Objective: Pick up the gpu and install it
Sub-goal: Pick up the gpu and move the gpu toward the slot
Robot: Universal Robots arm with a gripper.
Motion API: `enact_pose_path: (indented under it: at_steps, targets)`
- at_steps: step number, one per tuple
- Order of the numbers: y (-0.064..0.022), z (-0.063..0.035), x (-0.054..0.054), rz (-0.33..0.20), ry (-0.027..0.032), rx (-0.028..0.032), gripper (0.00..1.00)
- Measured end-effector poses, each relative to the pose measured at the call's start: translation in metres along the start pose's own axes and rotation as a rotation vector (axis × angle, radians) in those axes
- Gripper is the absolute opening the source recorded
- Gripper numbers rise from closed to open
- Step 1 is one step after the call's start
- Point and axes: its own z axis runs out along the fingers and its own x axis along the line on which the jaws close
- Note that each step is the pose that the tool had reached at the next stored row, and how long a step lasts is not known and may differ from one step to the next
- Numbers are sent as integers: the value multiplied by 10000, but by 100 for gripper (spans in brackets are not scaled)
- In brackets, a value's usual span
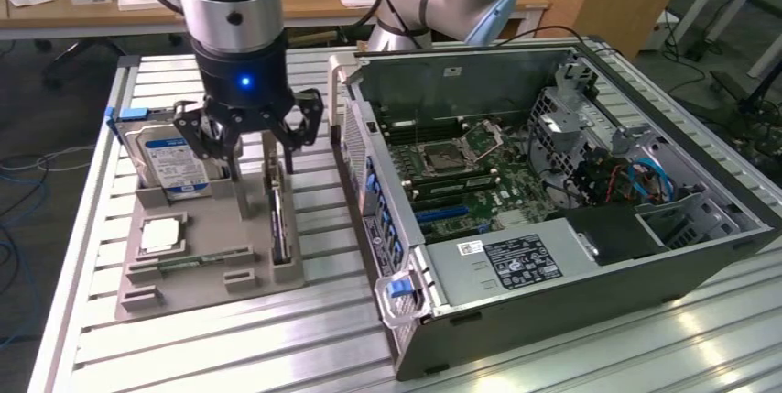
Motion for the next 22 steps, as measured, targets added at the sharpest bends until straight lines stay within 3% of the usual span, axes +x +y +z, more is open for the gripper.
enact_pose_path:
  at_steps: [14,22]
  targets:
    - [-6,133,-33,0,0,-4,65]
    - [-35,256,-40,11,-2,-5,65]
